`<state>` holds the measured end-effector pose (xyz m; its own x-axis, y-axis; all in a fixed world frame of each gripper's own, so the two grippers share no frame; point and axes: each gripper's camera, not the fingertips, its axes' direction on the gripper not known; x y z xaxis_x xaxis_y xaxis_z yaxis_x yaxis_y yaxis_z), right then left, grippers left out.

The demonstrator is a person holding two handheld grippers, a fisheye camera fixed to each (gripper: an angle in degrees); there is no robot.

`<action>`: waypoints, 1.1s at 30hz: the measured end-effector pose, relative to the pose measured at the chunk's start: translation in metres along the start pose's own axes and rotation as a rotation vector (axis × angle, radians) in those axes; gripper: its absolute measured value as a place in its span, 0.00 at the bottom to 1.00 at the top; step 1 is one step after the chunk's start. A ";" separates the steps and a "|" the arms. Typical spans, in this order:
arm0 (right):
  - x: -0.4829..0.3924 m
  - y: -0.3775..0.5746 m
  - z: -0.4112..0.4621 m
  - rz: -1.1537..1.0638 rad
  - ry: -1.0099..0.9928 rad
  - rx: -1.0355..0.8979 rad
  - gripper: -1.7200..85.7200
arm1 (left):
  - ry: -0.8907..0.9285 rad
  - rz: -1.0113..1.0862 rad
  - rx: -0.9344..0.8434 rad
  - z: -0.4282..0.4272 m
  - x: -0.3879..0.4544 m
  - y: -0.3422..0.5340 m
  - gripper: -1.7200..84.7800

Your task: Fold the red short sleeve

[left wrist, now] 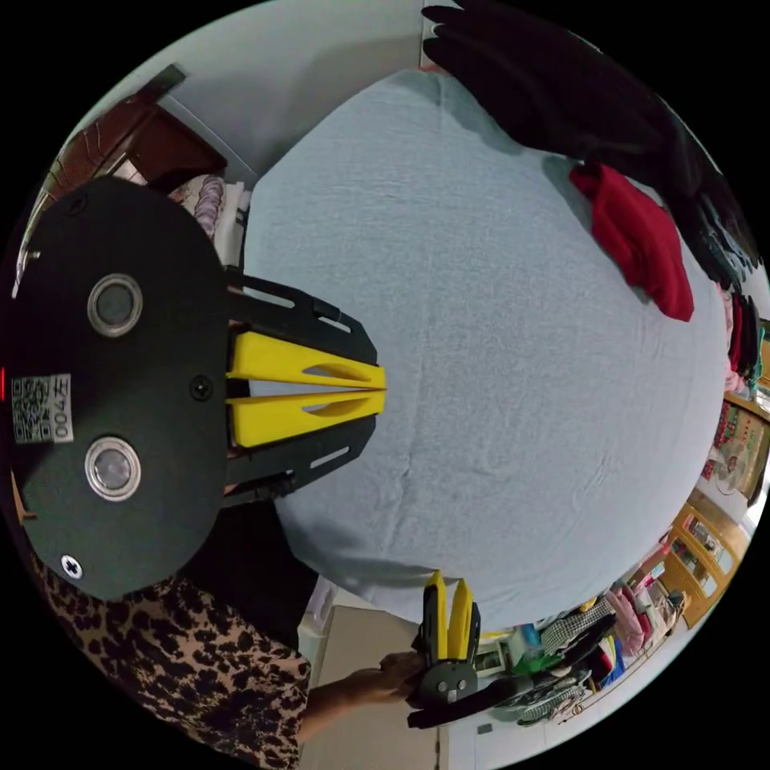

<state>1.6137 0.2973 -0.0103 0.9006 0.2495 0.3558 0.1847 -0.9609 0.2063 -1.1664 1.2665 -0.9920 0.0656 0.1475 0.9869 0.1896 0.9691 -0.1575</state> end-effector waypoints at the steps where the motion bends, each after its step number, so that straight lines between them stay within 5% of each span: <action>1: -0.002 0.001 0.002 -0.001 0.000 -0.001 0.15 | 0.013 0.002 -0.004 0.001 0.001 0.002 0.02; 14: -0.014 0.027 0.060 0.147 -0.046 -0.088 0.15 | 0.274 0.104 -0.109 0.009 -0.001 0.057 0.02; 23: -0.008 0.081 0.097 0.225 -0.060 -0.042 0.15 | 0.213 0.319 -0.090 -0.006 0.026 0.090 0.04; 27: 0.000 0.110 0.114 0.269 -0.067 -0.014 0.15 | -0.023 0.342 0.120 -0.070 0.004 0.072 0.12; 33: 0.014 0.155 0.137 0.296 -0.065 0.047 0.16 | -0.300 0.342 0.132 -0.089 -0.043 0.001 0.21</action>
<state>1.7091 0.1353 -0.0979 0.9409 -0.0492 0.3351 -0.0731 -0.9956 0.0591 -1.0822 1.2433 -1.0376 -0.1868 0.4940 0.8492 0.0786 0.8691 -0.4883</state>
